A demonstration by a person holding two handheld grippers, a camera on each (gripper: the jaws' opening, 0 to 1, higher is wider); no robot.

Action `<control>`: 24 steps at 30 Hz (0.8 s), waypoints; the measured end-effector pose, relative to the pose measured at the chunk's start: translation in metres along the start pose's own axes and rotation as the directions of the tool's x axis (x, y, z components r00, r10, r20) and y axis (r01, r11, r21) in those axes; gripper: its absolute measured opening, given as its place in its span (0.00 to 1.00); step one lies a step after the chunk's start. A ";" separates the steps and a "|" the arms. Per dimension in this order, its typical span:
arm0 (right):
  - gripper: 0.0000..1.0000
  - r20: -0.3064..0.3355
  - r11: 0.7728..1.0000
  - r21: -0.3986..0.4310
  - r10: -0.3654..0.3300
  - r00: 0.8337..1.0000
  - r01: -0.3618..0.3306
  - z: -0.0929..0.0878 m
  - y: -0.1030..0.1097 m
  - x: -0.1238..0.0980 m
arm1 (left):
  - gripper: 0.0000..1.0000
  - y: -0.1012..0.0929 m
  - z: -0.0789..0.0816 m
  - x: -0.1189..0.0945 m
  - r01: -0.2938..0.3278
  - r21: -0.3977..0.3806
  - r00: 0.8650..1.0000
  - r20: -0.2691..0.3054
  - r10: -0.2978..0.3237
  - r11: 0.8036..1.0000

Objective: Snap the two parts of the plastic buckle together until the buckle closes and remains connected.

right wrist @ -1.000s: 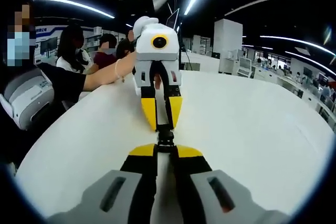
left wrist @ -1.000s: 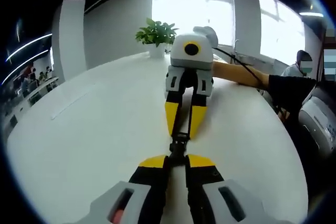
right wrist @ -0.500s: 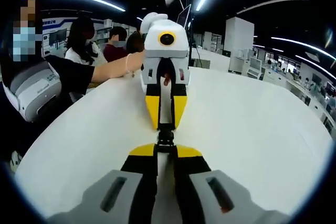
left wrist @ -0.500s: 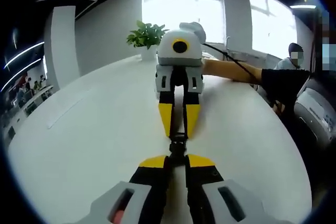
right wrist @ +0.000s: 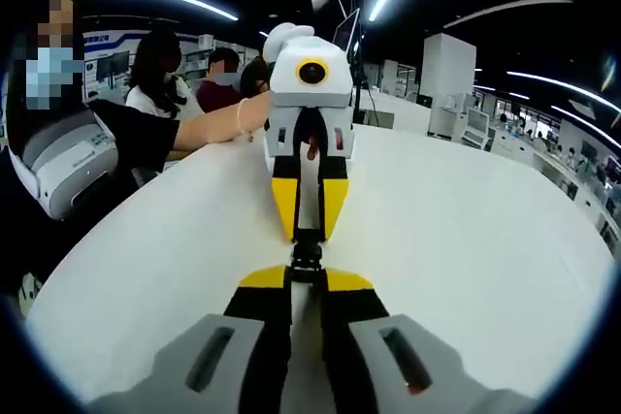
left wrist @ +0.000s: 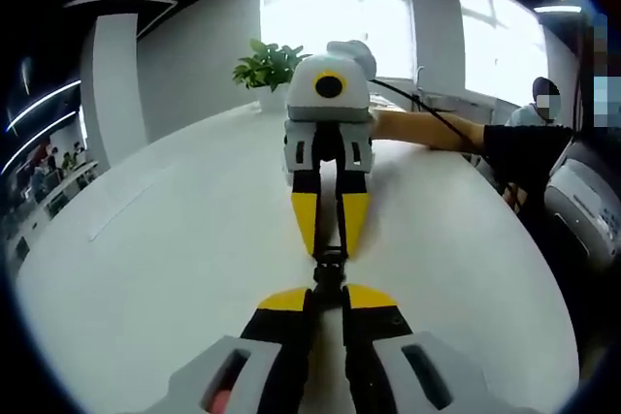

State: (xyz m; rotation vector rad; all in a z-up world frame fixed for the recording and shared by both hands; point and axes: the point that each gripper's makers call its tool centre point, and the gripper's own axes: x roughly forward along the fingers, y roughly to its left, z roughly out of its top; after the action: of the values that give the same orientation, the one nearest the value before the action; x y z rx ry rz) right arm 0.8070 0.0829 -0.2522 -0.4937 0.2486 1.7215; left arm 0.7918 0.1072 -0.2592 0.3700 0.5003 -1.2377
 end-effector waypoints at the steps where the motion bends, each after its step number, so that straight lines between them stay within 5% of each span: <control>1: 0.10 0.001 1.000 -0.001 0.004 1.000 -0.004 0.000 0.000 0.000 | 0.10 0.000 0.000 0.000 0.001 -0.001 1.000 0.001 -0.001 1.000; 9: 0.10 -0.010 0.998 -0.050 0.026 1.000 -0.027 0.002 0.000 0.001 | 0.09 0.001 0.001 0.000 0.008 -0.006 1.000 0.006 -0.008 1.000; 24: 0.11 0.005 0.999 0.022 0.022 1.000 -0.023 0.002 0.000 0.002 | 0.10 -0.001 0.001 0.000 0.006 -0.014 1.000 0.003 -0.006 1.000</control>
State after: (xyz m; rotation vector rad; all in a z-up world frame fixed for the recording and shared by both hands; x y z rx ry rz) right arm 0.8060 0.0853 -0.2514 -0.4716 0.2705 1.7399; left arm 0.7913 0.1064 -0.2588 0.3547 0.5075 -1.2402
